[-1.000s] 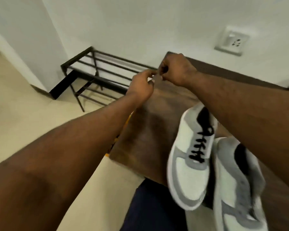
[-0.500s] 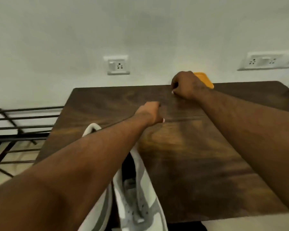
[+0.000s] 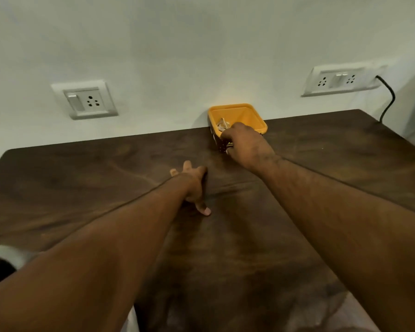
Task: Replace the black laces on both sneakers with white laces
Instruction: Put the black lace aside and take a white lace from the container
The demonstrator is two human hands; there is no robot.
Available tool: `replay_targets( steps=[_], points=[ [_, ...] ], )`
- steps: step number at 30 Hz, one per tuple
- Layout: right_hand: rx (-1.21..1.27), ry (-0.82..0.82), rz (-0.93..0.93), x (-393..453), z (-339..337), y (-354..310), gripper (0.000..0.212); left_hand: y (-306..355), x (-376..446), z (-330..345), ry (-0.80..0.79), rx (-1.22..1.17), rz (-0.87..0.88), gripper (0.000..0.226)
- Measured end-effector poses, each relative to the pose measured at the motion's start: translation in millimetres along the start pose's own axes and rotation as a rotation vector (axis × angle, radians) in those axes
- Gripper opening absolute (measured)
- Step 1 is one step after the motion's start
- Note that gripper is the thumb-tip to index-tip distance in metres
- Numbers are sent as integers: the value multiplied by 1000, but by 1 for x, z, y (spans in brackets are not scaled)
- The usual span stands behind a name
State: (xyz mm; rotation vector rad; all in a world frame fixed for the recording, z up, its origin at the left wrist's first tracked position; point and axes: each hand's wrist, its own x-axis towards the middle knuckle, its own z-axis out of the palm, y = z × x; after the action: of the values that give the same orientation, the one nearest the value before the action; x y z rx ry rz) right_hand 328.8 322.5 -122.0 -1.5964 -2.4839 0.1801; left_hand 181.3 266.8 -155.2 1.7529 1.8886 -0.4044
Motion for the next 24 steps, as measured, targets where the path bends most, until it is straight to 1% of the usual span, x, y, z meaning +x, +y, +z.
replay_targets(
  steps=[2, 4, 12, 16, 20, 22, 24],
  points=[
    [-55, -10, 10, 12, 5, 9, 55, 2, 6, -2, -1, 17, 0, 131],
    [-92, -31, 46, 23, 10, 17, 62, 4, 9, -3, -15, 21, -3, 133],
    [-335, -31, 23, 48, 27, 26, 44, 10, 17, -6, -43, 61, 4, 137],
    [-440, 26, -43, 40, 24, 24, 35, 7, 19, -3, -47, 22, 0, 133],
    [-449, 92, -117, 7, 0, 14, 31, 0, 14, 0, -25, -92, 7, 123],
    [-453, 76, -165, -24, -16, 8, 32, -3, 3, 6, 32, -140, -2, 118],
    [-440, 37, -189, -64, -31, 3, 32, -4, -15, 11, 94, -141, -1, 104]
  ],
)
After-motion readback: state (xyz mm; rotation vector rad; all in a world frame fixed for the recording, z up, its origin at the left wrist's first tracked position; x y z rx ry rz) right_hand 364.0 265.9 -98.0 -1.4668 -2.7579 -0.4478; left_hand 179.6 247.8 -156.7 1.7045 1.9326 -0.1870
